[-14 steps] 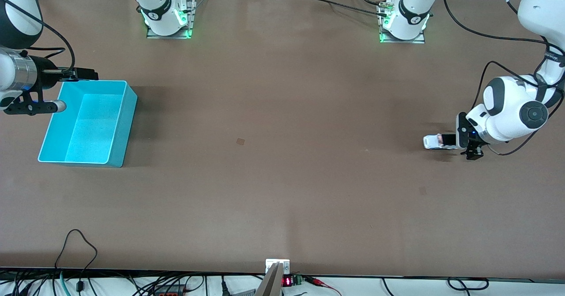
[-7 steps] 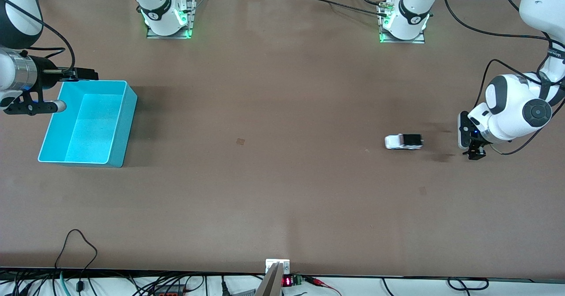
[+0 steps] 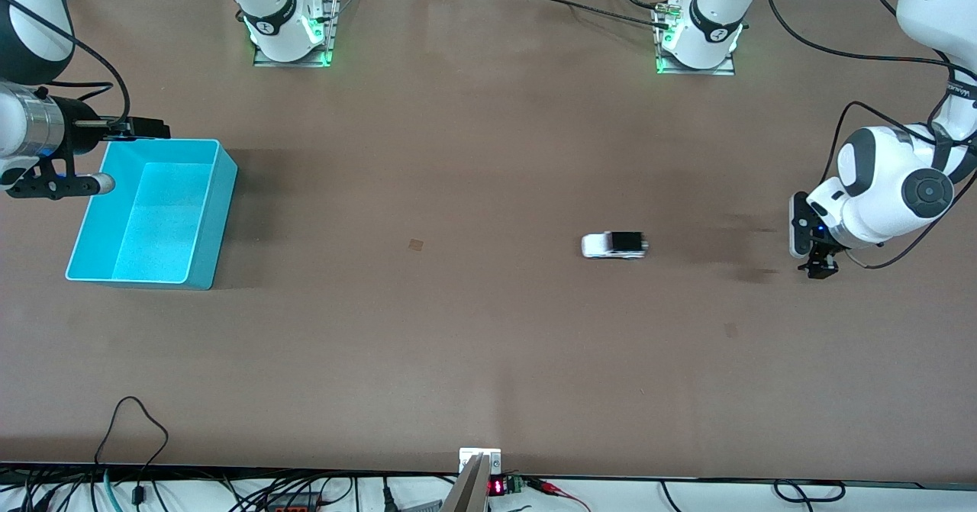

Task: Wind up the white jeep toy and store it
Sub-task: 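Open the left gripper, releasing the jeep to roll toward the bin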

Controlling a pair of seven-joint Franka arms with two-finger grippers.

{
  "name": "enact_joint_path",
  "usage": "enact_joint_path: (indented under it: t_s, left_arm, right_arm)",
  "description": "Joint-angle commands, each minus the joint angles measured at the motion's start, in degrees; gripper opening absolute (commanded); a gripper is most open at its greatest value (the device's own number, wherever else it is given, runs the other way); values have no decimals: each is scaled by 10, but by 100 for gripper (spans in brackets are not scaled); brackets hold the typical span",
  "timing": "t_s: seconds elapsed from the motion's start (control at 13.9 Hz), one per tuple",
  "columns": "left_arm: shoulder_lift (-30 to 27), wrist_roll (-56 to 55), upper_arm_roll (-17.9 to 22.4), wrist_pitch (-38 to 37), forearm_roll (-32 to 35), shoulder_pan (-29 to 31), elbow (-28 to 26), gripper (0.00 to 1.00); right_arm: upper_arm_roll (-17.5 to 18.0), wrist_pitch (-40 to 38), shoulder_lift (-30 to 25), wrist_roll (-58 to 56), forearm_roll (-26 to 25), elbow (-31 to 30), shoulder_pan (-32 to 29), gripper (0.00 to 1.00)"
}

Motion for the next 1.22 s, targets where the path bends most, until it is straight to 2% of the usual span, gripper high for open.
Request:
enact_joint_path:
  t_s: [0.0,0.29,0.57,1.15]
  left_arm:
    - [-32,3,-23,-36,0,-1,2,100]
    - [-56,1,-27,-99,-59,-48,42,100]
    - [-74,-15,-26,-100,-170,-87,61,100]
    - [-99,-272,-26,-100,-186,-133,87,100]
  right_arm:
    - [1,-8,-1,-8,5,3,-1,100]
    - [1,-8,-1,-8,4,3,-1,100]
    - [1,-8,-1,-8,5,3,-1,100]
    - [1,-8,-1,-8,4,3,-1,100]
